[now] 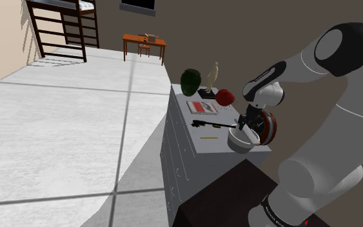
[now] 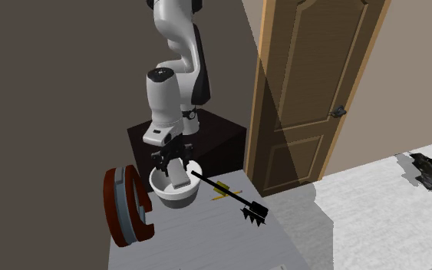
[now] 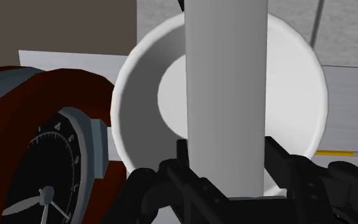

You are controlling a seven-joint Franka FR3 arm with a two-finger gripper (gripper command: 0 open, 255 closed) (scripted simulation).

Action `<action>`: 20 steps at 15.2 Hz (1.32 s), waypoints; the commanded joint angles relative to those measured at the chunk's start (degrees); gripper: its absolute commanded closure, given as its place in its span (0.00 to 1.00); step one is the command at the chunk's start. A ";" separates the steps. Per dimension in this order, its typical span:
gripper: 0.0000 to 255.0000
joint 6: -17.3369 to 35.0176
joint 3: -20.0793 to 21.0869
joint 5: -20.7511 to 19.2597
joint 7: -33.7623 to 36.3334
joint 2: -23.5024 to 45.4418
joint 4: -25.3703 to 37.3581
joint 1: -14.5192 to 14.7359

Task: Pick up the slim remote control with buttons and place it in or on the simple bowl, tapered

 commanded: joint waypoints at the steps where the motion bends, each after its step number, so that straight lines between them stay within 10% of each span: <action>1: 1.00 1.57 0.13 0.95 -0.77 1.38 -0.41 -0.15; 9: 1.00 2.28 0.27 1.43 -1.12 2.06 -0.50 -0.23; 10: 0.00 2.27 0.28 1.42 -1.09 2.05 -0.49 -0.22; 20: 0.00 -5.06 -0.50 -2.65 1.80 -4.22 1.09 0.17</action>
